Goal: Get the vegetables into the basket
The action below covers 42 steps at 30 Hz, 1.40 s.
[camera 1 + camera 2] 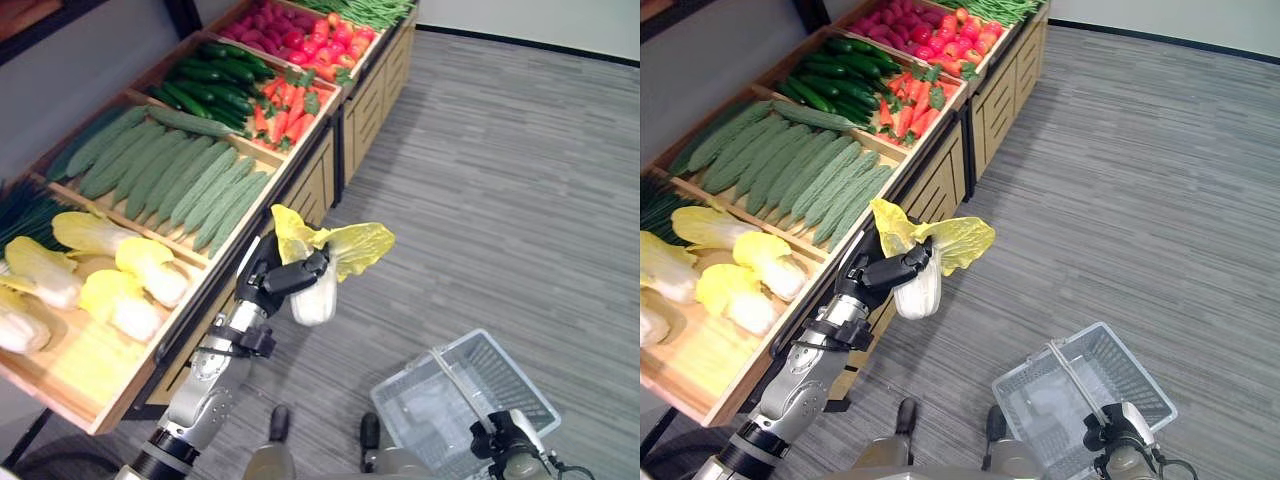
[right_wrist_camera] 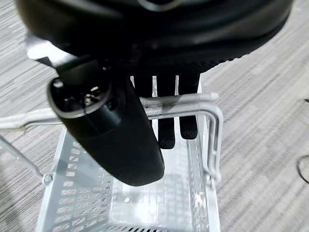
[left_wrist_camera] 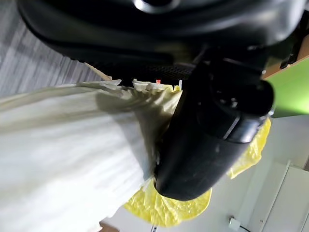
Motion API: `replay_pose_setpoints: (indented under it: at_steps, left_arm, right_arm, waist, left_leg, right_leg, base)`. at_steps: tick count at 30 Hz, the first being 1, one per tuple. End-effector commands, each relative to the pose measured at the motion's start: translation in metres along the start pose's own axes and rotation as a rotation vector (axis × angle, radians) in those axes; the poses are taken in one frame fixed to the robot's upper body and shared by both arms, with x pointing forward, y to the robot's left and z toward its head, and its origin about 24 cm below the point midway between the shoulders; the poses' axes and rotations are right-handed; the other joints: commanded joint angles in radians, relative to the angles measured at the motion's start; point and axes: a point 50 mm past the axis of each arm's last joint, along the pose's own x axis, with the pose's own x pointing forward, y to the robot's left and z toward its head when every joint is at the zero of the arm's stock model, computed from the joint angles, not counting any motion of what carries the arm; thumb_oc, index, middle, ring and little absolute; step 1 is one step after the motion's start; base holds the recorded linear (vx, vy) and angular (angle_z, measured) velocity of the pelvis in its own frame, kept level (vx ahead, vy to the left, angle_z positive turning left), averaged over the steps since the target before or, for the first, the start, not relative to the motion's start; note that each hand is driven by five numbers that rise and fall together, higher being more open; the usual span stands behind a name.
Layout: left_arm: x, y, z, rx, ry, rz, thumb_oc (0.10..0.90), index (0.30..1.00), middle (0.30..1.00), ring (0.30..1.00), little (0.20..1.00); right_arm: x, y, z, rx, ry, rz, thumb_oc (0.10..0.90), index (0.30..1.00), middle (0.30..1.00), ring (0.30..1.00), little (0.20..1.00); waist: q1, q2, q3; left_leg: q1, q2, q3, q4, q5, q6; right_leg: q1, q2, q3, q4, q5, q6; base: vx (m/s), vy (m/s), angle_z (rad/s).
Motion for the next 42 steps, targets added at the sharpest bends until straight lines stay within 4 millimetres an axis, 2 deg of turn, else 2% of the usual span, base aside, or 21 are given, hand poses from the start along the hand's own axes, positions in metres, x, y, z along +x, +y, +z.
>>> replay_pose_setpoints:
  at_steps: [1, 5, 7, 8, 9, 10, 11, 12, 13, 16, 18, 20, 25, 27, 28, 33, 34, 35, 39, 40, 42]
  left_arm:
    - [0.012, -0.020, 0.067, 0.046, -0.339, -0.138, 0.400, 0.300, 0.300, 0.300, 0.300]
    - [0.011, -0.018, 0.067, 0.064, -0.330, -0.141, 0.400, 0.300, 0.300, 0.300, 0.300]
    - [0.011, -0.015, 0.066, 0.068, -0.321, -0.130, 0.400, 0.300, 0.300, 0.300, 0.300]
    - [0.011, -0.014, 0.065, 0.065, -0.319, -0.123, 0.400, 0.300, 0.300, 0.300, 0.300]
    - [0.010, -0.011, 0.064, 0.069, -0.316, -0.105, 0.400, 0.300, 0.300, 0.300, 0.300]
    - [0.010, -0.011, 0.064, 0.069, -0.316, -0.105, 0.400, 0.300, 0.300, 0.300, 0.300]
    - [0.011, -0.010, 0.064, 0.071, -0.312, -0.105, 0.400, 0.300, 0.300, 0.300, 0.300]
    - [0.010, -0.009, 0.063, 0.080, -0.304, -0.100, 0.400, 0.300, 0.300, 0.300, 0.300]
    - [0.009, -0.007, 0.063, 0.090, -0.298, -0.097, 0.400, 0.300, 0.300, 0.300, 0.300]
    - [0.007, -0.006, 0.061, 0.088, -0.284, -0.094, 0.400, 0.300, 0.300, 0.300, 0.300]
    - [0.006, -0.006, 0.060, 0.092, -0.276, -0.099, 0.400, 0.300, 0.300, 0.300, 0.300]
    - [0.005, -0.004, 0.060, 0.096, -0.271, -0.096, 0.400, 0.300, 0.300, 0.300, 0.300]
    - [0.000, -0.001, 0.051, 0.096, -0.223, -0.092, 0.400, 0.300, 0.300, 0.300, 0.300]
    - [0.002, -0.004, 0.045, 0.106, -0.194, -0.111, 0.400, 0.300, 0.300, 0.300, 0.300]
    - [0.002, -0.004, 0.045, 0.106, -0.194, -0.111, 0.400, 0.300, 0.300, 0.300, 0.300]
    - [0.010, -0.014, 0.033, 0.201, -0.132, -0.192, 0.400, 0.300, 0.300, 0.300, 0.300]
    - [0.012, -0.017, 0.029, 0.238, -0.111, -0.219, 0.400, 0.300, 0.300, 0.300, 0.300]
    - [0.018, -0.025, 0.022, 0.312, -0.080, -0.286, 0.400, 0.300, 0.300, 0.300, 0.300]
    - [0.025, -0.037, 0.009, 0.514, -0.029, -0.428, 0.400, 0.300, 0.300, 0.300, 0.300]
    - [0.026, -0.038, 0.008, 0.536, -0.027, -0.437, 0.400, 0.300, 0.300, 0.300, 0.300]
    - [0.030, -0.041, -0.005, 0.765, 0.003, -0.513, 0.400, 0.300, 0.300, 0.300, 0.300]
  right_arm:
    - [0.001, -0.009, 0.002, -0.008, -0.038, -0.039, 0.400, 0.300, 0.300, 0.300, 0.300]
    - [0.000, -0.004, 0.006, -0.003, -0.046, -0.027, 0.400, 0.300, 0.300, 0.300, 0.300]
    - [0.001, -0.002, 0.011, 0.012, -0.060, -0.029, 0.400, 0.300, 0.300, 0.300, 0.300]
    - [0.002, -0.002, 0.018, 0.024, -0.072, -0.035, 0.400, 0.300, 0.300, 0.300, 0.300]
    - [0.002, 0.001, 0.025, 0.035, -0.091, -0.029, 0.400, 0.300, 0.300, 0.300, 0.300]
    - [0.002, 0.001, 0.025, 0.035, -0.091, -0.029, 0.400, 0.300, 0.300, 0.300, 0.300]
    - [0.002, 0.002, 0.028, 0.041, -0.101, -0.028, 0.400, 0.300, 0.300, 0.300, 0.300]
    - [0.002, 0.004, 0.032, 0.044, -0.114, -0.023, 0.400, 0.300, 0.300, 0.300, 0.300]
    - [0.002, 0.005, 0.033, 0.043, -0.117, -0.021, 0.400, 0.300, 0.300, 0.300, 0.300]
    - [0.001, 0.007, 0.035, 0.040, -0.136, -0.015, 0.400, 0.300, 0.300, 0.300, 0.300]
    - [0.000, 0.005, 0.034, 0.032, -0.145, -0.021, 0.400, 0.300, 0.300, 0.300, 0.300]
    - [0.000, 0.004, 0.035, 0.025, -0.154, -0.023, 0.400, 0.300, 0.300, 0.300, 0.300]
    - [0.002, -0.022, 0.061, 0.031, -0.282, -0.100, 0.400, 0.300, 0.300, 0.300, 0.300]
    - [0.001, -0.046, 0.086, 0.026, -0.397, -0.170, 0.400, 0.300, 0.300, 0.300, 0.300]
    - [0.001, -0.046, 0.086, 0.026, -0.397, -0.170, 0.400, 0.300, 0.300, 0.300, 0.300]
    - [-0.016, -0.083, 0.142, 0.031, -0.657, -0.273, 0.400, 0.300, 0.300, 0.300, 0.300]
    - [-0.023, -0.090, 0.157, 0.020, -0.729, -0.287, 0.400, 0.300, 0.300, 0.300, 0.300]
    - [-0.037, -0.099, 0.182, 0.041, -0.851, -0.301, 0.400, 0.300, 0.300, 0.300, 0.300]
    - [-0.083, -0.105, 0.234, 0.084, -1.162, -0.225, 0.400, 0.300, 0.300, 0.300, 0.300]
    - [-0.085, -0.105, 0.236, 0.077, -1.177, -0.219, 0.400, 0.300, 0.300, 0.300, 0.300]
    - [-0.099, -0.101, 0.256, 0.116, -1.263, -0.161, 0.400, 0.300, 0.300, 0.300, 0.300]
  waist:
    - [0.006, -0.042, -0.027]
    - [0.005, -0.054, -0.035]
    - [0.000, -0.060, -0.038]
    - [0.000, -0.064, -0.037]
    - [0.009, -0.064, -0.034]
    - [0.010, -0.065, -0.033]
    - [0.017, -0.065, -0.028]
    - [0.032, -0.063, -0.021]
    - [0.048, -0.056, -0.024]
    - [0.048, -0.062, -0.032]
    - [0.050, -0.079, -0.055]
    - [0.051, -0.081, -0.063]
    - [0.049, -0.088, -0.090]
    - [0.043, -0.081, -0.097]
    - [0.043, -0.080, -0.097]
    - [0.023, -0.058, -0.107]
    - [0.018, -0.052, -0.110]
    - [0.009, -0.042, -0.120]
    - [-0.010, -0.030, -0.149]
    - [-0.009, -0.030, -0.152]
    - [-0.015, -0.028, -0.171]
  left_leg:
    - [0.025, -0.017, 0.073, 0.009, -0.031, 0.042]
    - [0.045, -0.032, 0.122, 0.003, -0.051, 0.064]
    - [0.053, -0.045, 0.154, 0.003, -0.067, 0.077]
    - [0.055, -0.052, 0.187, 0.003, -0.078, 0.084]
    - [0.060, -0.048, 0.222, -0.001, -0.083, 0.091]
    - [0.061, -0.048, 0.223, -0.001, -0.083, 0.091]
    - [0.062, -0.045, 0.236, 0.002, -0.085, 0.093]
    - [0.066, -0.033, 0.256, 0.006, -0.086, 0.094]
    - [0.064, -0.018, 0.278, 0.008, -0.085, 0.091]
    - [0.071, -0.015, 0.289, 0.001, -0.080, 0.086]
    - [0.075, -0.020, 0.290, 0.003, -0.081, 0.078]
    - [0.076, -0.016, 0.293, -0.002, -0.077, 0.073]
    - [0.097, 0.018, 0.308, -0.054, -0.038, 0.042]
    - [0.094, 0.044, 0.297, -0.068, -0.016, 0.021]
    - [0.094, 0.045, 0.296, -0.068, -0.015, 0.021]
    - [0.105, 0.076, 0.299, -0.068, -0.013, 0.003]
    - [0.113, 0.081, 0.303, -0.068, -0.015, 0.001]
    - [0.127, 0.088, 0.313, -0.068, -0.018, -0.003]
    - [0.156, 0.092, 0.328, -0.068, -0.032, -0.005]
    - [0.161, 0.092, 0.330, -0.068, -0.035, -0.005]
    - [0.172, 0.088, 0.338, -0.068, -0.045, -0.004]
  right_leg:
    - [-0.006, -0.107, 0.029, 0.137, -0.085, 0.141]
    - [-0.028, -0.127, 0.068, 0.147, -0.071, 0.165]
    - [-0.046, -0.146, 0.091, 0.146, -0.047, 0.186]
    - [-0.071, -0.163, 0.106, 0.139, -0.003, 0.208]
    - [-0.090, -0.171, 0.091, 0.146, 0.007, 0.214]
    - [-0.090, -0.171, 0.093, 0.147, 0.007, 0.214]
    - [-0.102, -0.179, 0.063, 0.169, 0.022, 0.212]
    - [-0.102, -0.199, -0.014, 0.196, 0.022, 0.210]
    - [-0.083, -0.240, -0.125, 0.221, 0.025, 0.200]
    - [-0.066, -0.250, -0.138, 0.213, 0.034, 0.201]
    - [-0.045, -0.259, -0.129, 0.155, 0.059, 0.215]
    - [-0.031, -0.255, -0.133, 0.125, 0.053, 0.217]
    - [-0.005, -0.219, -0.146, 0.028, 0.050, 0.211]
    - [0.013, -0.197, -0.156, -0.002, 0.041, 0.203]
    - [0.014, -0.197, -0.157, -0.002, 0.041, 0.203]
    - [0.025, -0.176, -0.159, -0.007, 0.020, 0.194]
    - [0.028, -0.172, -0.155, -0.007, 0.017, 0.192]
    - [0.037, -0.168, -0.147, -0.007, 0.012, 0.191]
    - [0.050, -0.166, -0.130, -0.007, 0.008, 0.190]
    - [0.052, -0.166, -0.128, -0.007, 0.007, 0.191]
    - [0.057, -0.170, -0.121, -0.007, 0.011, 0.193]
  base:
    - [0.10, 0.325, -0.40]
    - [0.04, 0.225, -0.49]
    - [-0.01, 0.223, -0.28]
    - [-0.07, 0.277, -0.68]
    - [-0.07, 0.201, -0.79]
    - [-0.05, 0.100, -0.75]
    - [-0.06, 0.019, -0.48]
    - [-0.09, 0.027, -0.58]
    - [-0.08, 0.013, -0.70]
    - [-0.01, -0.026, -0.60]
    - [0.02, -0.131, -0.16]
    - [0.00, -0.106, -0.13]
    - [0.00, -0.173, -0.19]
    - [-0.01, -0.213, -0.05]
    - [-0.01, -0.147, 0.01]
    - [0.00, -0.099, 0.02]
    - [0.04, -0.082, -0.03]
    - [0.05, -0.060, -0.09]
    - [0.05, -0.010, -0.20]
    - [0.05, 0.017, -0.11]
    - [0.03, 0.027, -0.08]
